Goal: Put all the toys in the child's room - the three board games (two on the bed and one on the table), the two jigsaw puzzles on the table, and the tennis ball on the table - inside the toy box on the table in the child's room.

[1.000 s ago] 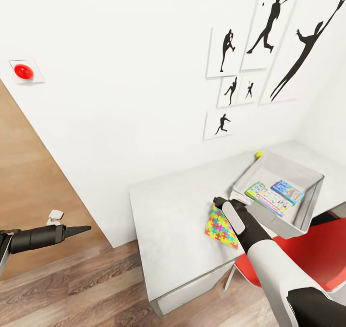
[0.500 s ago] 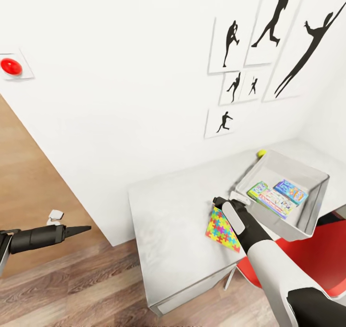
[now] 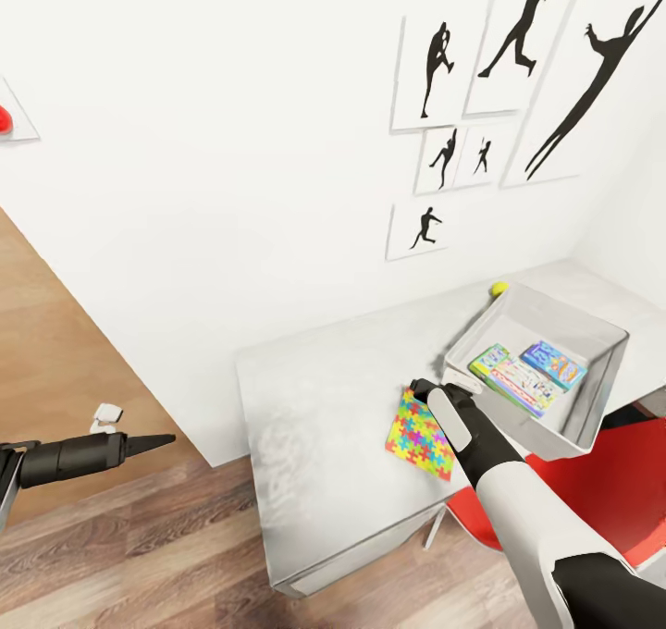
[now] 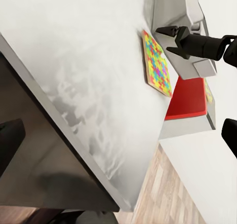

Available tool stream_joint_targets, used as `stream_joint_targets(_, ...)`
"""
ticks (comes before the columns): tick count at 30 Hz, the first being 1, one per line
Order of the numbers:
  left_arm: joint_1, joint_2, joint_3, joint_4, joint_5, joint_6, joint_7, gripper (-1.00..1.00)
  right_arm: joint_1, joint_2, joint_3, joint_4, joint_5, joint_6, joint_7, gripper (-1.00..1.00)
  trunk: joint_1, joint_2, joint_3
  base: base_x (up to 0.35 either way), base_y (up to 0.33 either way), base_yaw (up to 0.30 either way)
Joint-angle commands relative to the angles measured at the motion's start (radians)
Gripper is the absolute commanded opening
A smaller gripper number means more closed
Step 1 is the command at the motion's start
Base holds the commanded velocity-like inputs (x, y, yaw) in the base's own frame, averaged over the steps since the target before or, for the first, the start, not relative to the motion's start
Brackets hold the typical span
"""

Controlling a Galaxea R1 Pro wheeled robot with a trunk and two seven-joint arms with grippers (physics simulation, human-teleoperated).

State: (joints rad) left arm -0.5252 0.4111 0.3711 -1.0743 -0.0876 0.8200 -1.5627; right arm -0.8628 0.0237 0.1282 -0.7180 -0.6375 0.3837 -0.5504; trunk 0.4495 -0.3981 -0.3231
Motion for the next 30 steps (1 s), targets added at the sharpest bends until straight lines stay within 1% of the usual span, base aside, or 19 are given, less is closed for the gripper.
stream_joint_targets(1,-0.001,0.000,0.002,-0.001,-0.009,0.010,-0.008,1.00,-0.001,-0.001,0.004,-0.001,-0.007,0.003,-0.008,1.00,0.001,-0.002,-0.002,0.000,-0.052,0.000)
stream_joint_targets(19,-0.001,-0.001,0.002,-0.001,-0.009,0.010,-0.008,1.00,-0.001,0.001,0.004,-0.003,-0.007,0.003,-0.006,1.00,0.001,-0.002,-0.005,0.000,-0.010,0.000)
stream_joint_targets(30,-0.001,0.000,0.002,-0.001,-0.009,0.010,-0.008,1.00,0.000,0.001,0.005,-0.003,-0.007,0.003,-0.006,1.00,0.001,-0.002,-0.005,-0.043,0.000,0.000)
